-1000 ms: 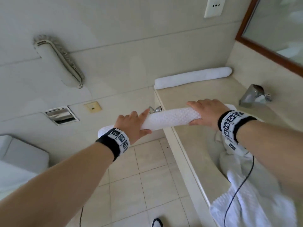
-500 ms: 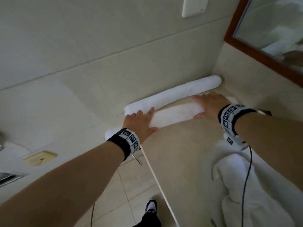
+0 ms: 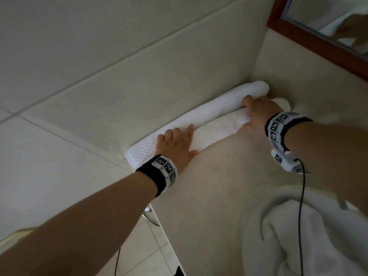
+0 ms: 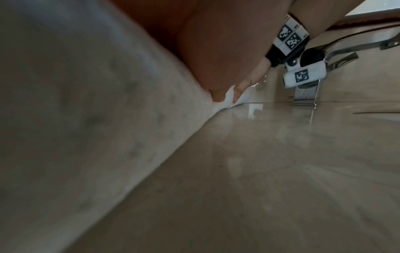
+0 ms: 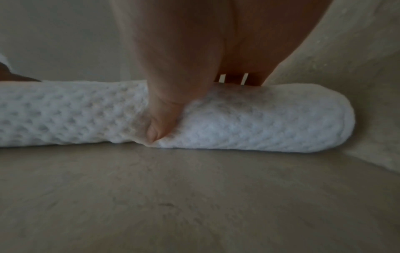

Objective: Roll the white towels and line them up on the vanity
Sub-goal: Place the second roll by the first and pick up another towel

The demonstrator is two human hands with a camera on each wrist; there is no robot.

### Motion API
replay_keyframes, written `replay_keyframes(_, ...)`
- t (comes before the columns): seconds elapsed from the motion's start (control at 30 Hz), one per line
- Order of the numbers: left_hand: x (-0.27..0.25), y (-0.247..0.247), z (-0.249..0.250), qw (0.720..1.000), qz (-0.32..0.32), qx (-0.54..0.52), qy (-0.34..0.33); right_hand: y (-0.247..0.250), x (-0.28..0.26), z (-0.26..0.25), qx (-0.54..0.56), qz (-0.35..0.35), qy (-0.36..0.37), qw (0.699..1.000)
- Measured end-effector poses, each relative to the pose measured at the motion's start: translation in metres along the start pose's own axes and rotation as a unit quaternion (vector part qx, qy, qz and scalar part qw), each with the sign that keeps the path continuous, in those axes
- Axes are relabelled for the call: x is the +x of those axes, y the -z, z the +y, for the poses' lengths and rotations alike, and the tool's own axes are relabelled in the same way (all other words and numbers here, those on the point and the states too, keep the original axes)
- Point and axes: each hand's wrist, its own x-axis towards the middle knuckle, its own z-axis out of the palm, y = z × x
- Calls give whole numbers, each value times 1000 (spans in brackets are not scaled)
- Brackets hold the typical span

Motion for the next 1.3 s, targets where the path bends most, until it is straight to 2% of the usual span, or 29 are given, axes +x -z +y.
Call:
replay_keyframes(0.23,-6,11,-9,999,-29,-19,24,7,-23,-17,41,27,-36,998)
replay_keyframes(0.33,-25,18,-14,998,-44,-29,37,18,-62,-32,71,12,-34,997)
replay_keyframes(0.43,-56,26,-13,998,-39,-51,28,23,-125,-49,115,-4,-21,993)
replay_keyframes(0.5,-85,30,-4,997,-30,-64,-6,19,-176,-54,145,-24,-18,989)
replay_keyframes(0.6,-138,29,24,991,-25,-93,-97,-4,-255,-49,163,-68,-11,984)
replay_keyframes(0.73,-217,15,80,965,-67,-114,-228,-52,-360,-31,158,-134,-9,978)
replay_keyframes(0.87,-286,-9,137,942,-109,-130,-288,-98,-457,-14,179,-182,-42,966)
replay_keyframes(1.03,-348,-14,195,915,-126,-152,-351,-126,-544,2,189,-167,-79,965)
replay_keyframes(1.17,-378,-13,224,889,-125,-163,-408,-143,-600,7,213,-116,-102,965)
replay_keyframes(1.3,-405,-11,245,863,-74,-175,-469,-164,-658,-5,249,-82,-146,954)
